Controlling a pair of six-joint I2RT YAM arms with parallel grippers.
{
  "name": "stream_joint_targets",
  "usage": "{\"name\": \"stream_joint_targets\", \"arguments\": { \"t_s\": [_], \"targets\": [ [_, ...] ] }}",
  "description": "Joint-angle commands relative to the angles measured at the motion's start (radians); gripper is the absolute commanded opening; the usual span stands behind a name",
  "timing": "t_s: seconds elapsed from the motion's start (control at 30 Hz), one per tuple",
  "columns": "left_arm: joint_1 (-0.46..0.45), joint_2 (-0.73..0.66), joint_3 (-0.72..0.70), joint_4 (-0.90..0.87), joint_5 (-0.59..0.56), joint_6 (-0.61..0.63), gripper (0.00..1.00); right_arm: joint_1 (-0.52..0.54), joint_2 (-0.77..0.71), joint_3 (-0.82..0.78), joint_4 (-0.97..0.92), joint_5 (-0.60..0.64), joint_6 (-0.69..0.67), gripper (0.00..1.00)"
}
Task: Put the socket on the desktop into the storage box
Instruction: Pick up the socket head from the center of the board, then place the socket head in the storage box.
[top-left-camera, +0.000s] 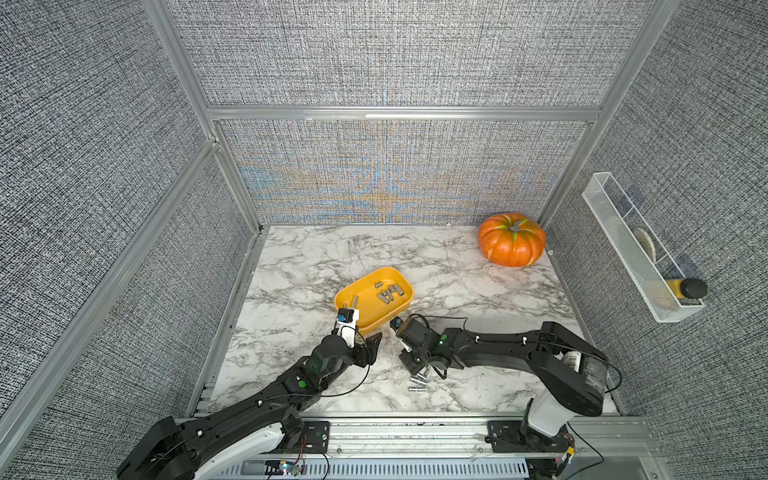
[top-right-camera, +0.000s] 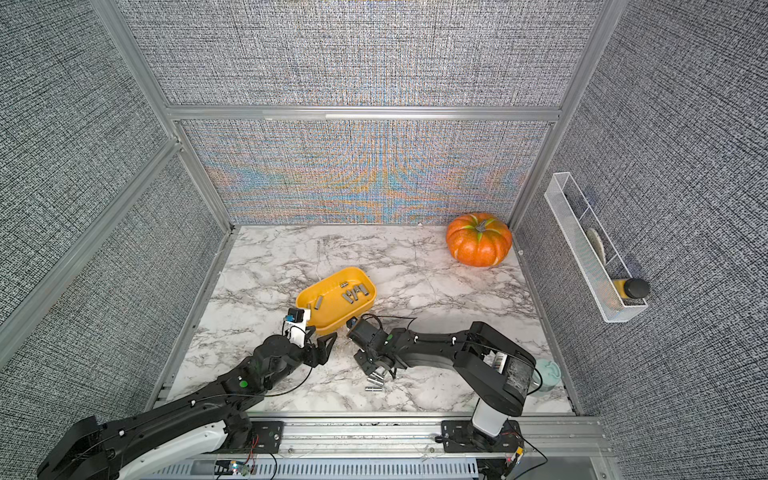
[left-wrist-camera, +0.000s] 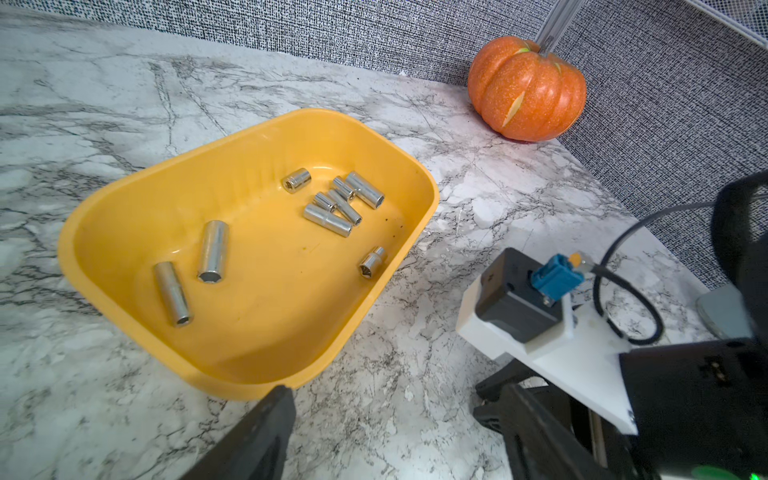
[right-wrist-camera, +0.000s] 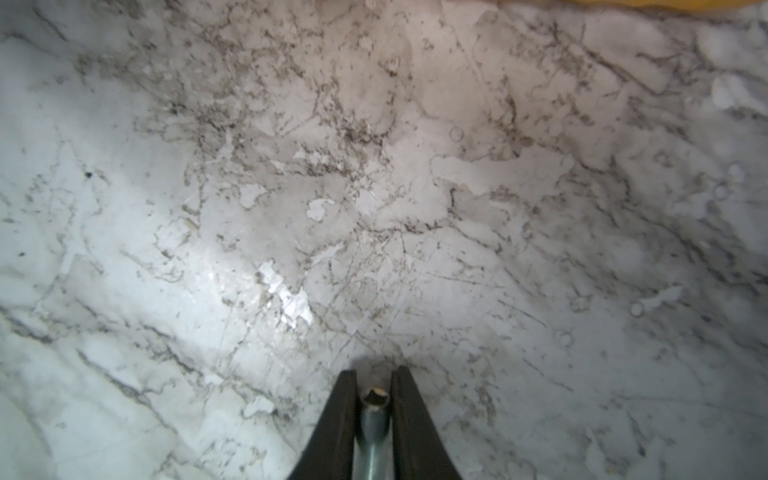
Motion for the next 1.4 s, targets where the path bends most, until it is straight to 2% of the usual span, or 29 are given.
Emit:
{"name": "stream_joint_targets", "arguments": {
  "t_s": [0.0, 0.53, 0.63, 0.77, 0.87, 1.0, 1.2, 1.37],
  "targets": [
    [0.0, -0.003, 0.008, 0.005, -0.012, 0.008, 0.82, 0.001, 0.014, 0.003, -0.02, -0.002, -0.001, 0.17],
    [0.001, -0.015, 0.005, 0.004, -0.011, 0.001, 0.82, -0.038, -0.036, 0.04, 0.054, -0.065, 0.044, 0.0],
    [0.0, -0.028, 0.002, 0.002, -0.011, -0.001, 0.82, -0.039, -0.115, 0.023, 0.1, -0.039, 0.077, 0.0],
    [0.0, -0.055, -0.006, 0.003, -0.014, -0.005, 0.82, -0.053, -0.245, -0.02, 0.179, 0.066, 0.147, 0.0],
    [0.0, -0.07, -0.007, -0.001, -0.01, -0.007, 0.82, -0.078, -0.279, -0.004, 0.232, 0.094, 0.162, 0.0],
    [0.0, -0.086, -0.008, -0.009, -0.01, -0.008, 0.82, -0.11, -0.174, 0.132, 0.238, 0.088, 0.139, 0.0],
    [0.0, -0.11, -0.01, -0.019, -0.011, -0.009, 0.82, -0.147, 0.1, 0.383, 0.214, 0.068, 0.108, 0.0],
    [0.001, -0.123, -0.013, -0.02, -0.015, -0.008, 0.82, -0.192, 0.284, 0.562, 0.185, -0.01, 0.11, 0.0]
  ]
}}
